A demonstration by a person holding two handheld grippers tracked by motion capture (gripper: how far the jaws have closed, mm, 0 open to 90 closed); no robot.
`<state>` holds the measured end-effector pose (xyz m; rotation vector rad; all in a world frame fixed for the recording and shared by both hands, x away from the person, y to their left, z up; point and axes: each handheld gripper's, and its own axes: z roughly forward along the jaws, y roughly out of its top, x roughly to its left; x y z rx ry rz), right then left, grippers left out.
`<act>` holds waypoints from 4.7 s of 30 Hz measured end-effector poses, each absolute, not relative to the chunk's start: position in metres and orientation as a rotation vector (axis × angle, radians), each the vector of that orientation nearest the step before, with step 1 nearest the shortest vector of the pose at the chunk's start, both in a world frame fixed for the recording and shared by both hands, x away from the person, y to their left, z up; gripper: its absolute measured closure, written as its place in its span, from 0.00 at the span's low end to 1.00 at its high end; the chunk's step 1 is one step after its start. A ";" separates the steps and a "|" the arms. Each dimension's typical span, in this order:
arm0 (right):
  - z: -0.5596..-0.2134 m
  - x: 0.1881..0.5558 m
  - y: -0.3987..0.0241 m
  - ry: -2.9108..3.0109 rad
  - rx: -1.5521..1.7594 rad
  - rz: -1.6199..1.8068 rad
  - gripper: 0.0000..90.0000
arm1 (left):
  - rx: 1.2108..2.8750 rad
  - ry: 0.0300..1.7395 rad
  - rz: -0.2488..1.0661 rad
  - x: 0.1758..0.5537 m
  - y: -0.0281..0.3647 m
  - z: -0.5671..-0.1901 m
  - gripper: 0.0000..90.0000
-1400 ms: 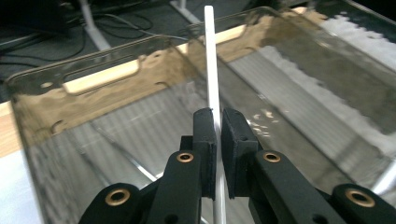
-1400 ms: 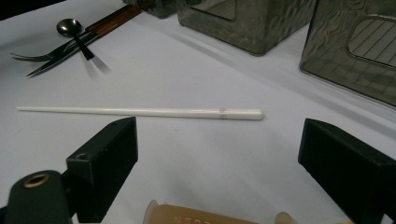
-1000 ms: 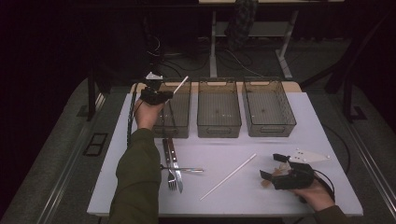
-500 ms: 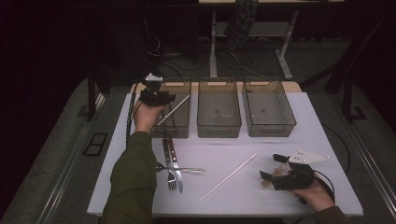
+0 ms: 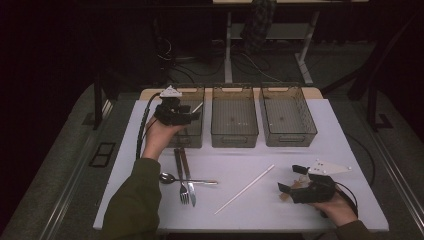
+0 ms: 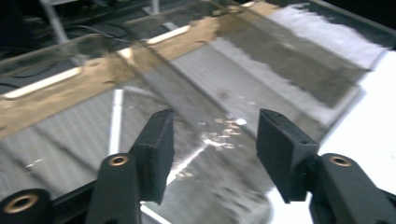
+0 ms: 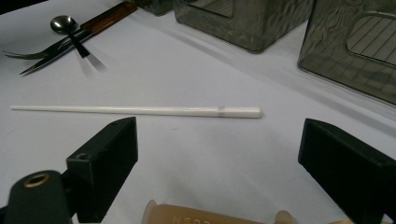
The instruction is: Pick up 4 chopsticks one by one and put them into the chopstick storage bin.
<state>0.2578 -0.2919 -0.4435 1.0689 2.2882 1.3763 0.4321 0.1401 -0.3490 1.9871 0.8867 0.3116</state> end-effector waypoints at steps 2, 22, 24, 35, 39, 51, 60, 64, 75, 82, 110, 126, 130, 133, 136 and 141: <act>-0.444 0.258 -0.292 2.290 1.068 1.374 0.13 | 1.998 0.864 0.295 0.424 0.136 -0.349 0.46; -0.445 0.258 -0.290 2.296 1.074 1.362 0.13 | 2.047 0.740 0.166 0.347 0.107 -0.379 0.54; -0.444 0.258 -0.290 2.291 1.075 1.363 0.13 | 2.060 0.728 0.159 0.340 0.104 -0.382 0.59; -0.443 0.258 -0.292 2.280 1.072 1.362 0.13 | 2.094 0.676 0.097 0.312 0.087 -0.401 0.73; -0.443 0.258 -0.291 2.284 1.069 1.362 0.13 | 2.122 0.655 0.072 0.307 0.076 -0.407 0.78; -0.444 0.258 -0.291 2.284 1.070 1.357 0.13 | 2.209 0.581 -0.039 0.288 0.043 -0.425 0.89; -0.444 0.258 -0.291 2.286 1.066 1.355 0.13 | 2.273 0.548 -0.107 0.285 0.030 -0.439 0.89; -0.443 0.258 -0.291 2.285 1.066 1.353 0.13 | 2.296 0.541 -0.099 0.284 0.027 -0.442 0.89; -0.443 0.258 -0.291 2.285 1.066 1.352 0.13 | 2.325 0.535 -0.076 0.281 0.024 -0.446 0.91; -0.443 0.258 -0.291 2.286 1.063 1.352 0.13 | 2.337 0.523 -0.066 0.282 0.023 -0.445 0.92; -0.442 0.257 -0.292 2.275 1.068 1.359 0.13 | 2.310 0.560 -0.008 0.294 0.040 -0.435 0.82; -0.442 0.257 -0.291 2.278 1.066 1.357 0.13 | 2.305 0.587 -0.012 0.302 0.009 -0.448 0.91; -0.443 0.258 -0.290 2.284 1.063 1.351 0.13 | 2.305 0.589 -0.002 0.301 0.009 -0.448 0.92; -0.443 0.258 -0.290 2.286 1.062 1.350 0.13 | 2.295 0.601 -0.006 0.300 0.010 -0.449 0.93; -0.443 0.258 -0.290 2.283 1.064 1.351 0.13 | 2.289 0.607 -0.002 0.300 0.010 -0.449 0.93; -0.442 0.257 -0.290 2.282 1.060 1.351 0.13 | 2.280 0.615 -0.011 0.300 0.011 -0.449 0.93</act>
